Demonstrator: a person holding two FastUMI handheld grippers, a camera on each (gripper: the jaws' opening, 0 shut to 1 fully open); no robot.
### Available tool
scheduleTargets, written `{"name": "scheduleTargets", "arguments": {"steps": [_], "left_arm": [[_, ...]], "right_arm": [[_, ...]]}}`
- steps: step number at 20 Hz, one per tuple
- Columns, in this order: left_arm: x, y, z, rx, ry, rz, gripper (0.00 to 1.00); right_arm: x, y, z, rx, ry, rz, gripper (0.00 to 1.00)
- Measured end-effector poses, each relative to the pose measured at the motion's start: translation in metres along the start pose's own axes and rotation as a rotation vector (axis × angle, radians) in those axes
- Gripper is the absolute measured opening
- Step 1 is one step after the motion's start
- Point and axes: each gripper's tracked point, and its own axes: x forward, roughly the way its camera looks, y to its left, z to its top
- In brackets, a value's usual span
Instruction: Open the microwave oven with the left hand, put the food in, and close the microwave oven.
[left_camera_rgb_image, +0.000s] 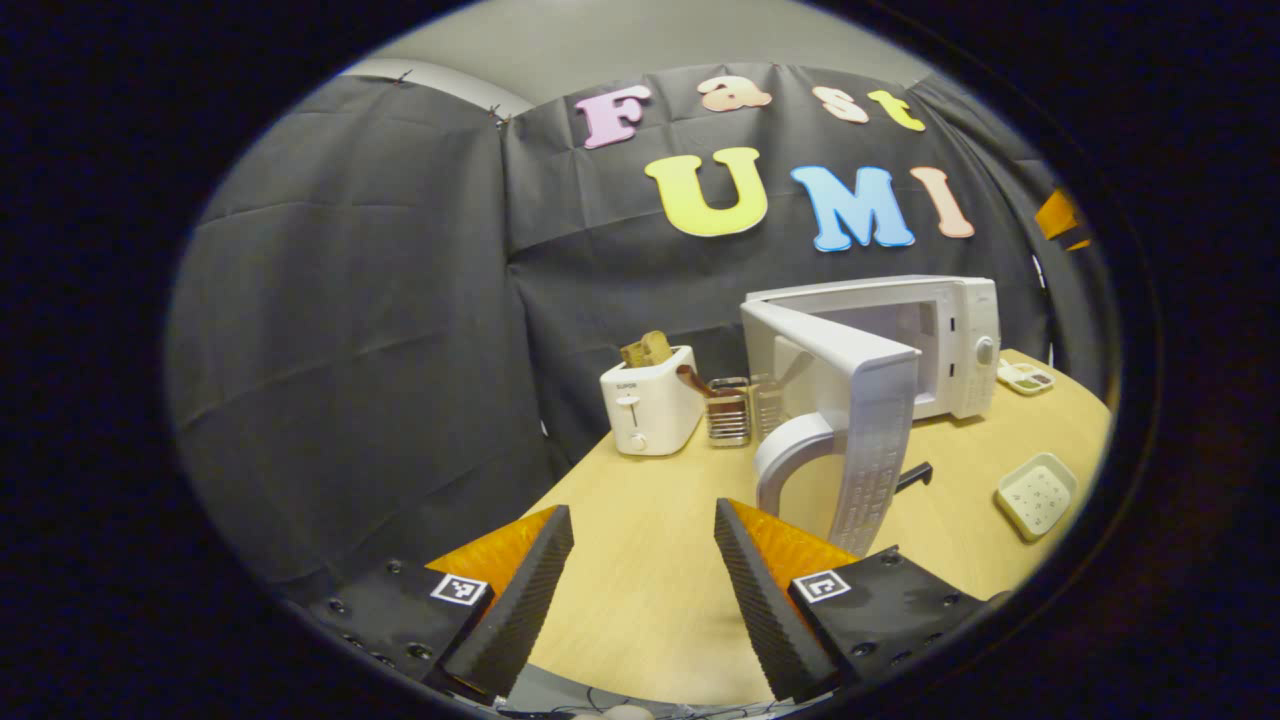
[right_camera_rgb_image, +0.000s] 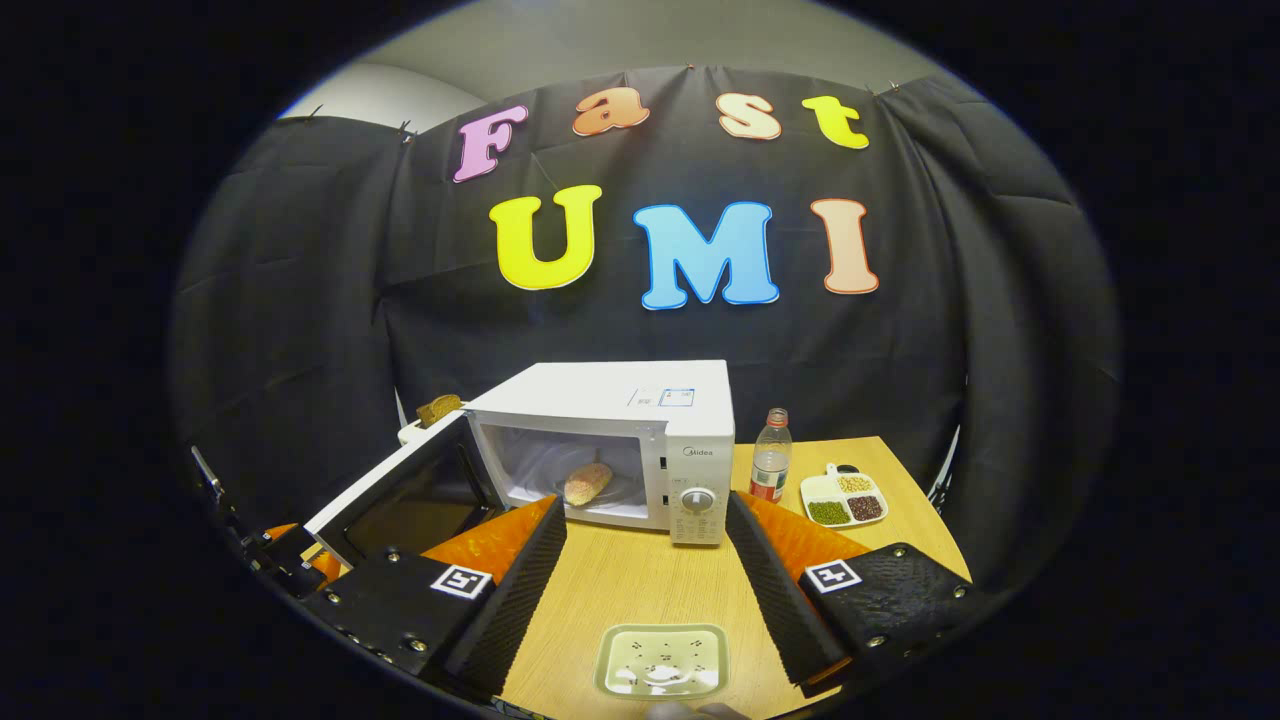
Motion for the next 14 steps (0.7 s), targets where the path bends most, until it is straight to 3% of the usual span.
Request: {"name": "scheduleTargets", "arguments": {"steps": [14], "left_arm": [[-0.010,-0.185,0.041,0.016,-0.073,-0.319,0.95]], "right_arm": [[-0.019,-0.056,0.004,0.036,0.031,-0.075,0.98]]}}
